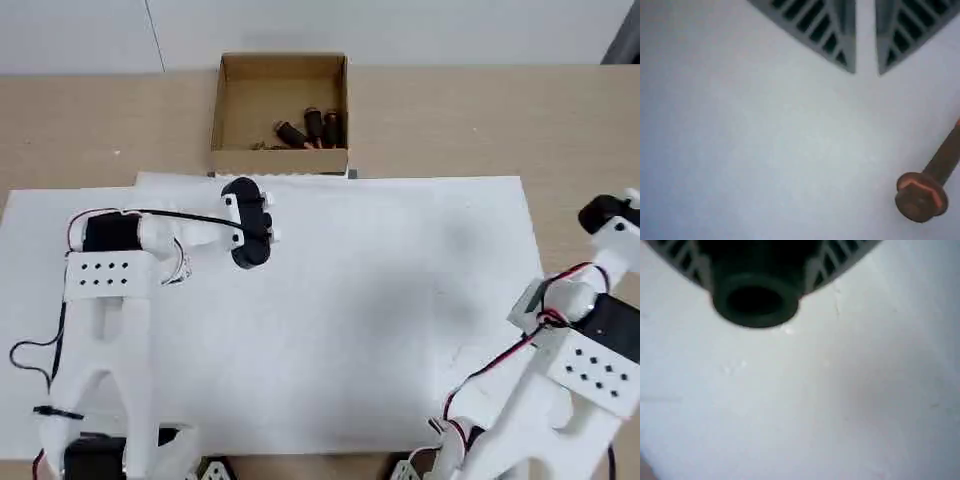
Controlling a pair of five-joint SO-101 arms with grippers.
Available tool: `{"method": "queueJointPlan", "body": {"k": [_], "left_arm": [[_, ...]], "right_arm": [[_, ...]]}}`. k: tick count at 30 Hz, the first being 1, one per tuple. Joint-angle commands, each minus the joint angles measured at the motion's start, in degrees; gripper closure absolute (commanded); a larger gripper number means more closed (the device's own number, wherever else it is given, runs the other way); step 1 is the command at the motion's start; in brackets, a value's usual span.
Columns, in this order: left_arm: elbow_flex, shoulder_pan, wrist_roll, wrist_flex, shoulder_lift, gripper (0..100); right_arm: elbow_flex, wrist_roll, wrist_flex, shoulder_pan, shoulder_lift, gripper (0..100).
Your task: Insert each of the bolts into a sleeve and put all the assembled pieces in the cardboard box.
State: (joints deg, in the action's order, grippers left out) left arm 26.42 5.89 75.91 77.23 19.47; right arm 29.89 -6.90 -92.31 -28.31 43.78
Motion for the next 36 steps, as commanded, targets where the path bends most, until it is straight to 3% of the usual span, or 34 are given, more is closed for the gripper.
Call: {"method": "queueJointPlan", "body": {"k": [1,5,20,28,36], "left_arm": [[-2.59,0.44,7.03,-6.15,-3.96,93],[-7.43,0.70,7.30,-7.91,-11.16,92],[-46.64,0.79,13.10,18.73,-40.88,92],[-57.19,3.25,17.32,19.52,-49.85,92],[-59.91,4.57,17.85,19.52,-53.45,92]], "right_arm": [[0.18,-0.44,2.59,-0.40,0.92,99.4],[1.76,-0.44,4.79,-0.40,0.84,99.4],[6.68,-0.44,8.57,-0.22,0.84,99.4],[6.68,-0.44,8.22,-0.13,1.19,99.4],[6.68,-0.44,8.22,-0.13,1.19,99.5]]}}
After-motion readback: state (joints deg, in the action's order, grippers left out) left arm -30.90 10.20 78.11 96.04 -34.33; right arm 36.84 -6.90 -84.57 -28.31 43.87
